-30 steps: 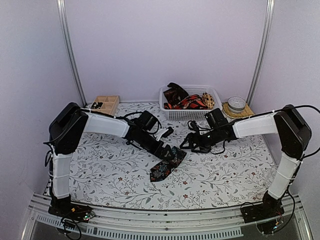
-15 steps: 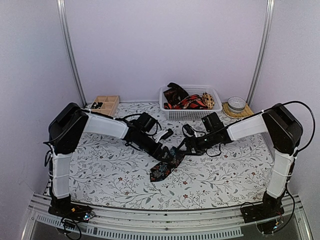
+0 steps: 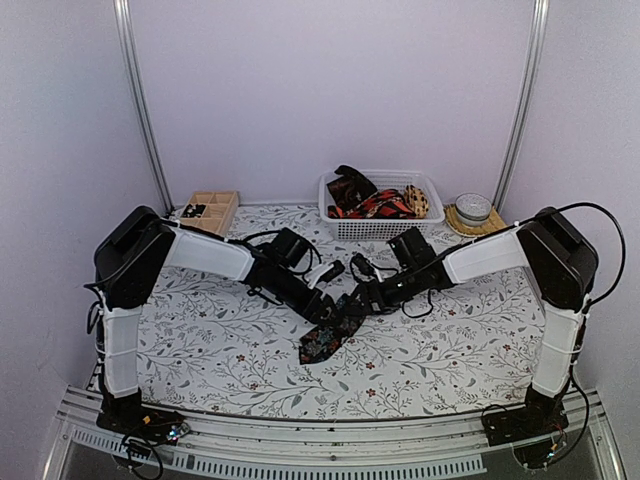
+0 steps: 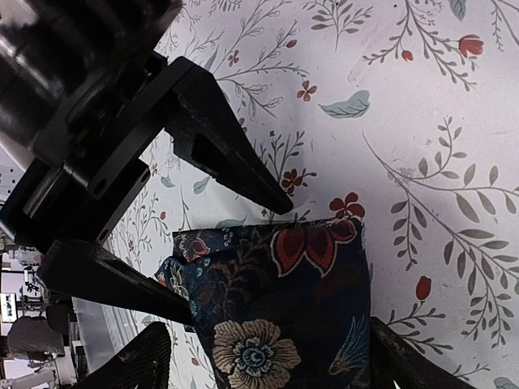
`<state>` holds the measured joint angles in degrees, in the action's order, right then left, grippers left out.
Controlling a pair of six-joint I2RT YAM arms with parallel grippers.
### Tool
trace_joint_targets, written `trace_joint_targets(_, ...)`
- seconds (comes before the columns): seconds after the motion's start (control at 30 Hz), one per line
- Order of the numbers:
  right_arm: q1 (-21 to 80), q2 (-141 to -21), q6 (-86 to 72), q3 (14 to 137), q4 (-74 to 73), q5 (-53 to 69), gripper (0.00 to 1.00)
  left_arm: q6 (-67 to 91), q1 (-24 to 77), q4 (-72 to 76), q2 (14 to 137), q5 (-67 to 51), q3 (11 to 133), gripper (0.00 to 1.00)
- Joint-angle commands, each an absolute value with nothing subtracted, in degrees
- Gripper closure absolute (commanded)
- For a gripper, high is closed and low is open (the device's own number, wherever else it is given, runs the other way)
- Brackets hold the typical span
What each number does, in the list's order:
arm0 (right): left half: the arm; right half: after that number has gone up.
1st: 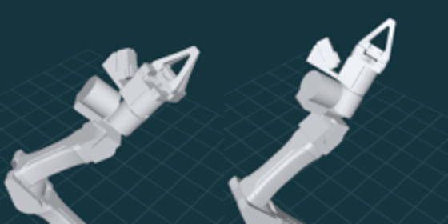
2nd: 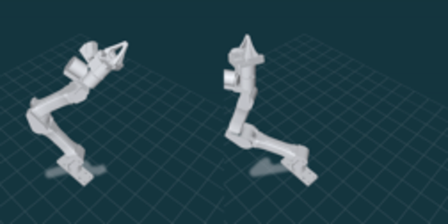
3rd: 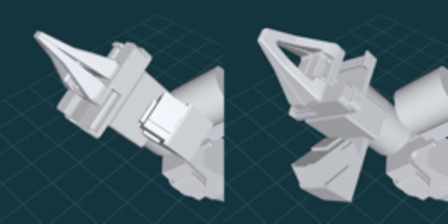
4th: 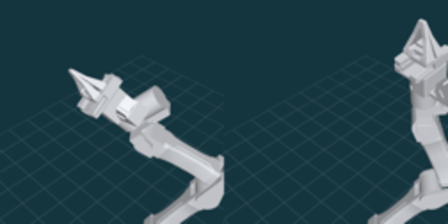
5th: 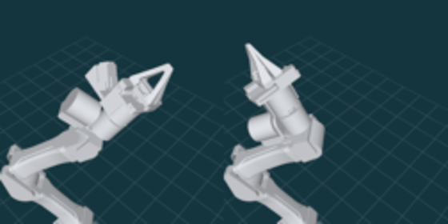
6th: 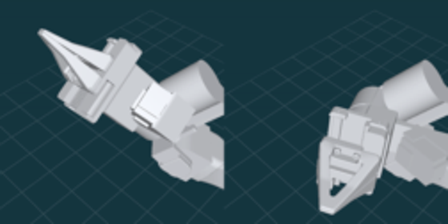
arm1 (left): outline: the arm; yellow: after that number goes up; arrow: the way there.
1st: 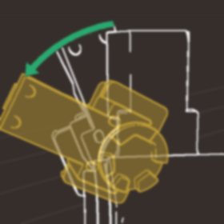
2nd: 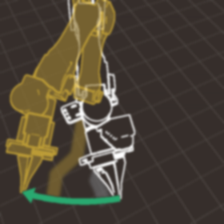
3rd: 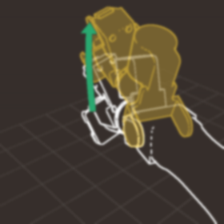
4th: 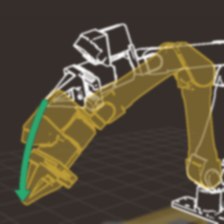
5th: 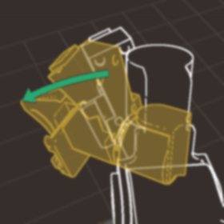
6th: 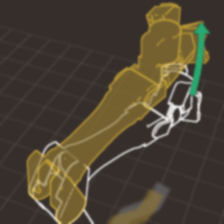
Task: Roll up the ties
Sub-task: Roll the tie at the center of the board.
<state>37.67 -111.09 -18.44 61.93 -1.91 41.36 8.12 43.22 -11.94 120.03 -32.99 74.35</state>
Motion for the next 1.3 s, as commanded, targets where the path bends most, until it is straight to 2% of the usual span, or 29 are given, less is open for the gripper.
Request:
trace_joint_targets(0.0, 39.2, -113.4, -16.2, 61.8, -2.5, 40.4, 0.22, 8.4, 42.8, -17.7, 121.9, -30.6, 71.4, 0.33)
trace_joint_targets(0.33, 40.9, -113.8, -15.7, 62.4, -4.3, 33.4, 0.25, 8.8, 42.6, -16.8, 121.6, -31.2, 70.3, 0.38)
trace_joint_targets(0.5, 41.0, -112.3, -16.7, 61.4, -3.6, 30.9, 0.38, 9.1, 42.4, -15.5, 120.5, -32.2, 69.4, 0.37)
trace_joint_targets(0.63, 41.0, -110.0, -17.7, 60.3, -3.3, 27.7, 0.49, 10.4, 41.9, -13.4, 118.8, -34.0, 68.4, 0.3)
trace_joint_targets(0.77, 41.1, -106.7, -18.4, 59.6, -4.2, 23.1, 0.54, 11.5, 41.5, -12.1, 116.3, -34.6, 67.0, 0.25)
trace_joint_targets(1.03, 44.5, -102.0, -17.3, 61.8, -12.1, 2.5, 0.55, 14.2, 40.5, -9.3, 108.5, -32.0, 59.0, 0.16)
trace_joint_targets(1.27, 48.3, -104.0, -18.0, 67.4, -19.5, -10.5, 0.55, 15.9, 39.9, -5.6, 106.6, -32.8, 52.7, 0.15)
